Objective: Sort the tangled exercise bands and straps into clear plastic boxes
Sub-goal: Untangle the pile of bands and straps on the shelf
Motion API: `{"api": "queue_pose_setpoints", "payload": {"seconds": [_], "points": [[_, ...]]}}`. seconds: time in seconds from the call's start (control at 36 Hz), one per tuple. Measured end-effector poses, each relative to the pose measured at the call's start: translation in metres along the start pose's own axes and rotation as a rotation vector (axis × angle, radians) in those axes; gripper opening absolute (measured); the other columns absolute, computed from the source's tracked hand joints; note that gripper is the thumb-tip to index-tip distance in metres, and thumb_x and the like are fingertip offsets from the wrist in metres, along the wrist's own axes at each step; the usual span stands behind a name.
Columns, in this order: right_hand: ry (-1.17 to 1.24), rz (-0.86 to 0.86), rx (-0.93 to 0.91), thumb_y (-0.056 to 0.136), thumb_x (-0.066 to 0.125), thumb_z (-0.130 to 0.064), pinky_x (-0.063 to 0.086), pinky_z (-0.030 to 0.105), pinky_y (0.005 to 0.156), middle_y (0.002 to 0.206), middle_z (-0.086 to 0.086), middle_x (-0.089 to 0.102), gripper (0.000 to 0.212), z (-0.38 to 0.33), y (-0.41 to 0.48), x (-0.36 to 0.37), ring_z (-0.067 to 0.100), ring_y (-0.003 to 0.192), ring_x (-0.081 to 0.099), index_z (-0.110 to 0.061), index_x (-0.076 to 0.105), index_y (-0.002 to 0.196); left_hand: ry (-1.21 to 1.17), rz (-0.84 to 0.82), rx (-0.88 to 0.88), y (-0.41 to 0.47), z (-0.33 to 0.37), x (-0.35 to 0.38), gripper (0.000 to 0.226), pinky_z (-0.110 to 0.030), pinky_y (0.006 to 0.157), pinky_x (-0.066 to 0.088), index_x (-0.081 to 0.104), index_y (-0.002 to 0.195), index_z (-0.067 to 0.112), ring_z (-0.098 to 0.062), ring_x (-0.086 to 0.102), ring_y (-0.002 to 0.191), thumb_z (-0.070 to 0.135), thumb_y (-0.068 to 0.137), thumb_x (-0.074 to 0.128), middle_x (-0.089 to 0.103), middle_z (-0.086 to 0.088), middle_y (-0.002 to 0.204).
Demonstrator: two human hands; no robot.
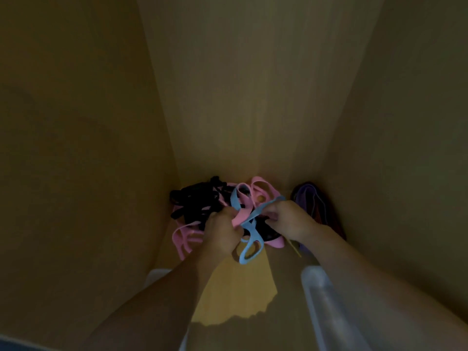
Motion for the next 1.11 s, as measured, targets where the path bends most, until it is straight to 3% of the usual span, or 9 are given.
{"api": "queue_pose_setpoints", "payload": {"seconds": [0.17,0.31,0.42,0.5,0.64,0.75,0.86,0.97,1.11], "points": [[0.115,0.029,-0.183,0.080,0.074,-0.014,0.044,0.036,0.099,0.122,0.006,0.058,0.045,-0.027,0.009,-0.010,0.021,0.115,0.054,-0.019,0.064,0.123,-0.240,-0.073,-0.005,0.014,0.021,-0.040,0.022,-0.019,0.071,0.045,0.060,0.104,0.016,-0.015,0.061,0.088,0.011,0.084,0.066,0.064,0.004,0.091],[0.150,-0.001,-0.253,0.074,0.080,-0.029,0.041,0.027,0.099,0.126,0.001,0.052,0.061,-0.049,0.011,-0.015,0.012,0.118,0.046,-0.020,0.057,0.131,-0.447,-0.080,-0.067,0.024,0.031,-0.060,0.020,-0.023,0.068,0.047,0.054,0.085,0.015,-0.014,0.057,0.075,0.007,0.082,0.072,0.058,0.001,0.079],[0.105,0.020,-0.252,0.073,0.078,-0.035,0.042,0.025,0.088,0.122,0.002,0.055,0.063,-0.049,0.019,-0.012,0.012,0.108,0.051,-0.020,0.056,0.130,-0.380,-0.102,-0.067,0.029,0.036,-0.070,0.027,-0.013,0.063,0.040,0.049,0.075,0.021,-0.010,0.050,0.070,0.008,0.084,0.070,0.052,0.002,0.073],[0.062,0.041,-0.238,0.078,0.077,-0.028,0.032,0.020,0.096,0.135,0.002,0.046,0.070,-0.050,0.017,-0.018,0.014,0.121,0.041,-0.016,0.046,0.140,-0.366,-0.084,-0.091,0.032,0.042,-0.079,0.026,-0.009,0.053,0.039,0.050,0.072,0.019,-0.007,0.049,0.063,0.013,0.084,0.072,0.053,0.003,0.069],[0.453,0.057,-0.207,0.081,0.070,0.001,0.051,0.034,0.097,0.130,-0.007,0.052,0.065,-0.063,0.008,-0.028,0.011,0.110,0.062,-0.027,0.048,0.135,-0.628,-0.030,-0.192,0.036,0.050,-0.098,0.020,-0.025,0.062,0.050,0.054,0.074,0.012,-0.013,0.059,0.061,0.012,0.086,0.070,0.060,-0.004,0.068],[0.390,0.078,-0.360,0.080,0.058,0.019,0.035,0.001,0.094,0.133,-0.025,0.030,0.058,-0.070,0.003,-0.039,-0.025,0.115,0.039,-0.007,0.055,0.132,-0.995,-0.099,-0.269,0.036,0.058,-0.112,0.010,-0.038,0.079,0.052,0.061,0.084,0.001,-0.026,0.064,0.076,0.008,0.091,0.063,0.066,-0.013,0.080],[0.362,0.148,-0.441,0.081,0.070,0.003,0.036,0.022,0.110,0.142,-0.020,0.036,0.039,-0.075,0.002,-0.049,-0.003,0.130,0.041,-0.006,0.066,0.119,-1.201,-0.124,-0.294,0.036,0.073,-0.128,0.016,-0.026,0.063,0.055,0.060,0.078,0.000,-0.017,0.065,0.062,-0.001,0.093,0.055,0.066,-0.010,0.070],[0.479,0.221,-0.448,0.084,0.070,-0.009,0.040,0.022,0.104,0.123,-0.009,0.056,0.025,-0.093,0.000,-0.074,0.006,0.116,0.054,-0.008,0.072,0.109,-1.000,-0.139,-0.262,0.039,0.080,-0.136,0.018,-0.034,0.080,0.058,0.061,0.097,-0.003,-0.024,0.069,0.083,0.012,0.099,0.050,0.069,-0.016,0.093],[0.392,0.418,-0.392,0.087,0.067,-0.021,0.043,0.028,0.078,0.085,-0.004,0.056,0.008,-0.121,0.017,-0.129,0.014,0.083,0.055,-0.021,0.073,0.093,-0.597,0.080,-0.022,0.046,0.096,-0.156,0.020,-0.024,0.068,0.047,0.060,0.098,0.009,-0.016,0.057,0.075,0.004,0.098,0.041,0.063,-0.008,0.090]]}}
Point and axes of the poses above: each hand's wrist, its own y-axis towards the middle knuckle, its own x-axis out of the palm, z = x × y, the point moved 2 cm from there along y, towards the middle knuckle
